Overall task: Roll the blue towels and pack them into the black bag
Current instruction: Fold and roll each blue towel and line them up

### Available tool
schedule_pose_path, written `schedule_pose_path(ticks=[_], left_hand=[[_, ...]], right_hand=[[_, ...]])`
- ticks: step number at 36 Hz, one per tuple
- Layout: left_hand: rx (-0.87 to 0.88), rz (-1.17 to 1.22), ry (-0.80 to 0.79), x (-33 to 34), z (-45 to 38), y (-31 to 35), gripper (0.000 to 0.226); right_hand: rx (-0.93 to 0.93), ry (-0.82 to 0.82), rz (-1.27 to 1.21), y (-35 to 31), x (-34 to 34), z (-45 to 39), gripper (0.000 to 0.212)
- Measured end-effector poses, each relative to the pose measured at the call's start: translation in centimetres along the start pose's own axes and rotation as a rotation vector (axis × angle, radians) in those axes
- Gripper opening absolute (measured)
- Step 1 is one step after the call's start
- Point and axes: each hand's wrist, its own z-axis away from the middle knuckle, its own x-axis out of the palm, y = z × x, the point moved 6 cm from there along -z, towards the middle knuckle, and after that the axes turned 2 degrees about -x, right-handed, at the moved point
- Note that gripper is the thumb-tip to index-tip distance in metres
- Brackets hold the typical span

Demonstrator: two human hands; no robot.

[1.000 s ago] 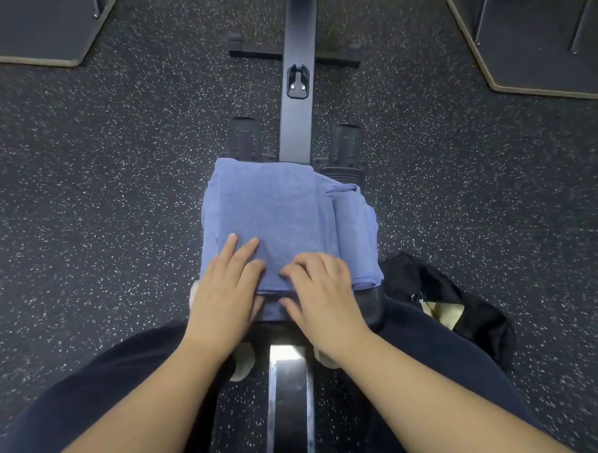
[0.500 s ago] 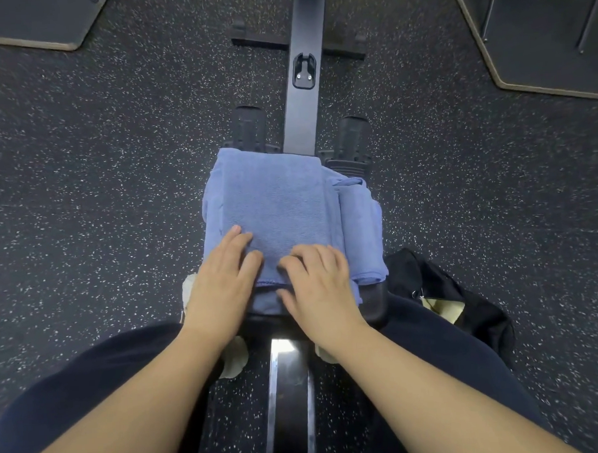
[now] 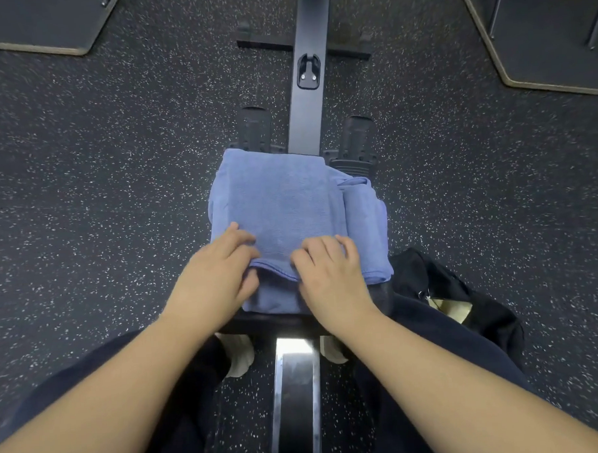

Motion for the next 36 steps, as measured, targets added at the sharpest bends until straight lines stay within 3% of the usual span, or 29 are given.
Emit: schedule_pose_path(ticks=[7,14,16,21,26,29,36], left_hand=[[0.046,-0.002,-0.087,-1.2,0.3,-1.2,0.022],[-0.186,0.203,-0.090,-1.1,0.8,-2.7,0.003],[-0.271,0.289,-0.070,-0.7,0.7,-3.1,0.004],[-0.456,0.374,-0.014,0.5,0.2,-4.0,0.015],[-0.462,0.381,0.002,0.7,0.0,-3.8,0.039],[-0.465,0.394,0.014,0.7,-0.2,-3.9,0.046],[-0.563,0.322,0.107,0.6,-0.2,-3.8,0.022]], right_hand=[[-0.154,-0.032,-0.002,1.7,-1.1,-0.3,0.024],[-0.212,-0.082,-0.059,3.5,-1.7,-0.1,0.025],[-0.174,-0.098,-0.070,3.6,-1.2,0.0,0.021],[0.024,-0.197,-0.156,2.9,-0.6,0.1,0.035],[0.156,-0.176,-0.275,3.0,-1.1,-0.4,0.027],[0.264,-0.255,-0.368,3.8,-0.9,-0.5,0.019],[0.376,-0.180,-0.476,4.2,-0.7,-0.5,0.011]])
